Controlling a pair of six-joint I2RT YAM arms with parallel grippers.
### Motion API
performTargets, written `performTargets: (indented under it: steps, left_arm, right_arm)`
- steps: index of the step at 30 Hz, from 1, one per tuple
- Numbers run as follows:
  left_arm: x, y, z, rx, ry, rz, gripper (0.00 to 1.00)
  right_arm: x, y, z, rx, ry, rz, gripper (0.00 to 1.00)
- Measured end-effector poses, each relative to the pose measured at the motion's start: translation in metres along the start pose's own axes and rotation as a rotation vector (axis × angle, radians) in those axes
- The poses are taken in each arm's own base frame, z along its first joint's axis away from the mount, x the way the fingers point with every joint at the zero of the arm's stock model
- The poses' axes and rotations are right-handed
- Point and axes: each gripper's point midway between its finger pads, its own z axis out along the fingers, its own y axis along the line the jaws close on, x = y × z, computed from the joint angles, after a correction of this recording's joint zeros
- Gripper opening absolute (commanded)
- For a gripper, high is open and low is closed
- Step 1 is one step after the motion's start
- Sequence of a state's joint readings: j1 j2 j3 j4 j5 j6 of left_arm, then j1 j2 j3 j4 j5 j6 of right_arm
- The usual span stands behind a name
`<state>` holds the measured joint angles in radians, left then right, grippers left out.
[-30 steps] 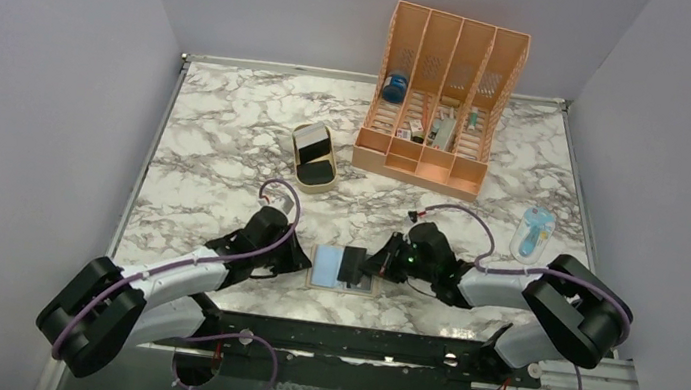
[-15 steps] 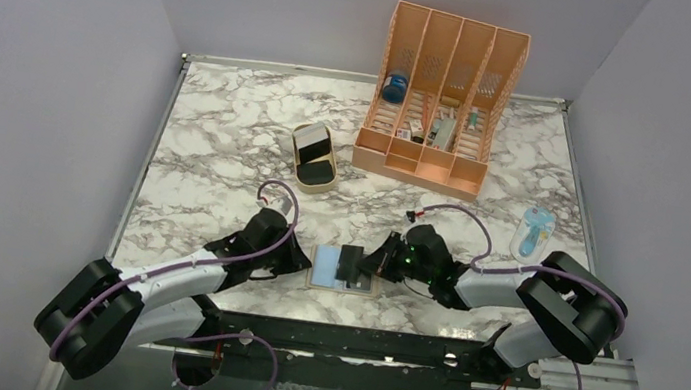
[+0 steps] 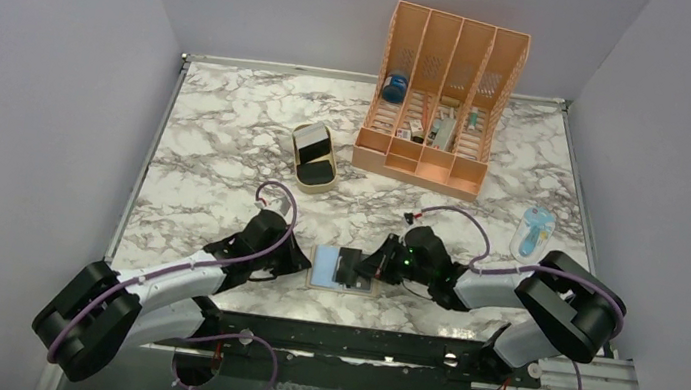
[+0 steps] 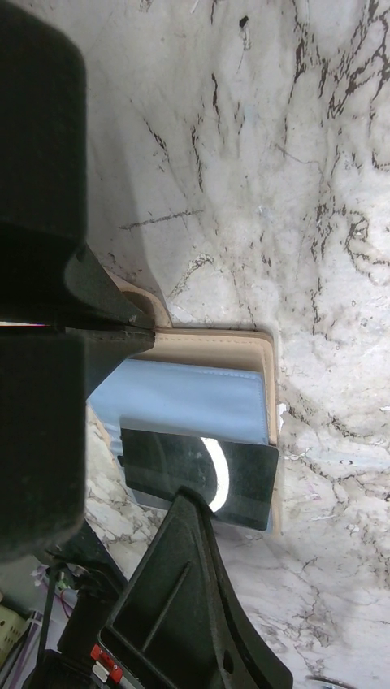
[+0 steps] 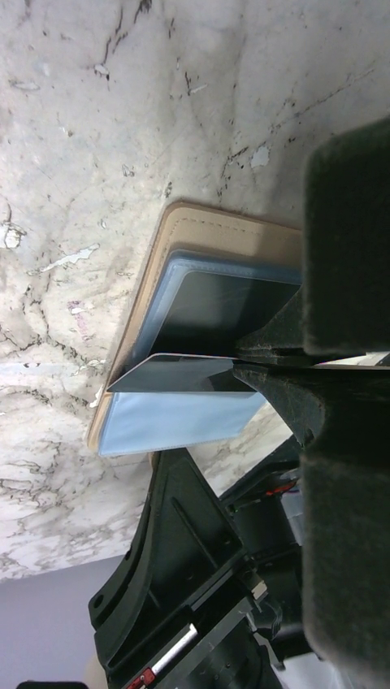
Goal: Put the credit cards into the card holder
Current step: Insert the credit card into the card holder.
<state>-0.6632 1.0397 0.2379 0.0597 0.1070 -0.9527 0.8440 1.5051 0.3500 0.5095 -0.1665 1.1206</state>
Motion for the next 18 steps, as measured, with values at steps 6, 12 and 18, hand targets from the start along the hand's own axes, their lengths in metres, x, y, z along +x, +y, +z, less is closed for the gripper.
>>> performTargets:
  steps: [6, 12, 18]
  left_arm:
    - [0.0, 0.001, -0.001, 0.001, -0.005, -0.002, 0.0]
    - [0.001, 0.001, -0.001, 0.001, -0.004, -0.001, 0.0]
    - [0.001, 0.001, -0.001, 0.001, -0.004, -0.001, 0.0]
  right_arm:
    - [0.005, 0.002, 0.0, -0.007, 0.013, -0.01, 0.01]
    - [0.009, 0.004, 0.001, -0.013, 0.025, -0.037, 0.01]
    - [0.012, 0.008, 0.006, -0.019, 0.044, -0.054, 0.01]
